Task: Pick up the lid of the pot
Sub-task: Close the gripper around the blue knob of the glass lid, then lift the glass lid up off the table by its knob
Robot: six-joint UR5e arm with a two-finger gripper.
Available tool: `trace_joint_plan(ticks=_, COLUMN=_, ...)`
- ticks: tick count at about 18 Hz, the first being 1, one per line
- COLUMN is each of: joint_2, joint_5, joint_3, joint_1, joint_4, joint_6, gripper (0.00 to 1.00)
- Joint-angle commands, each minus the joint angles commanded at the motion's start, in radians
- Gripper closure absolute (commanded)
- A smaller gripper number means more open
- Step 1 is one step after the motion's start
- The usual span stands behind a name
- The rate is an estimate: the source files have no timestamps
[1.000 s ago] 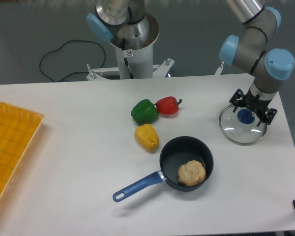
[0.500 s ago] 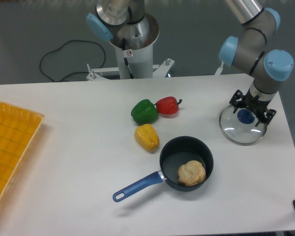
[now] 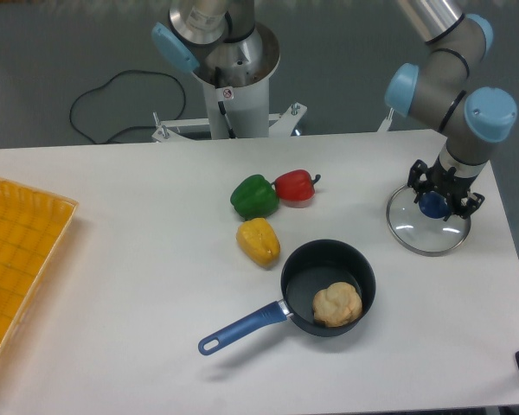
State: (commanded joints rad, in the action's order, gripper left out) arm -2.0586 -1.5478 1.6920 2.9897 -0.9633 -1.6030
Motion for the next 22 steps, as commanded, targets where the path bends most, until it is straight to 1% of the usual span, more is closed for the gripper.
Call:
trace_joint_plan(ticks=5, joint_2=0.009, joint_5=0.0, joint_3=-0.003, joint_1=0.002, joint_4=0.0, joint_6=-0.002, gripper=0.52)
trace_joint_plan(ticks=12, joint_2=0.051, joint_5=0.0, joint_3=-0.017, joint_1=0.009, joint_4=-0.018, joint_6=-0.002, gripper=0.52)
trace_joint_plan(ticks=13, joint_2=0.057, joint_5=0.0, joint_3=-0.02, joint_1=0.006, joint_4=-0.028, joint_6=0.0, gripper=0.52)
trace_joint_plan(ticks=16, joint_2=0.078, joint_5=0.003, joint_3=-0.04, joint_1=-0.005, joint_4=-0.098, joint_6=0.009, gripper=0.52)
trace_joint_plan(ticks=19, joint_2=0.107, joint_5=0.003, joint_3=-0.054, joint_1=-0.009, joint_4=-0.153, joint_6=0.011, gripper=0.52)
trace_joint_plan(ticks=22, joint_2=0.123, joint_5=0.003, joint_3=-0.063, joint_1=-0.015, joint_4=-0.186, joint_6=0.011, gripper=0.52)
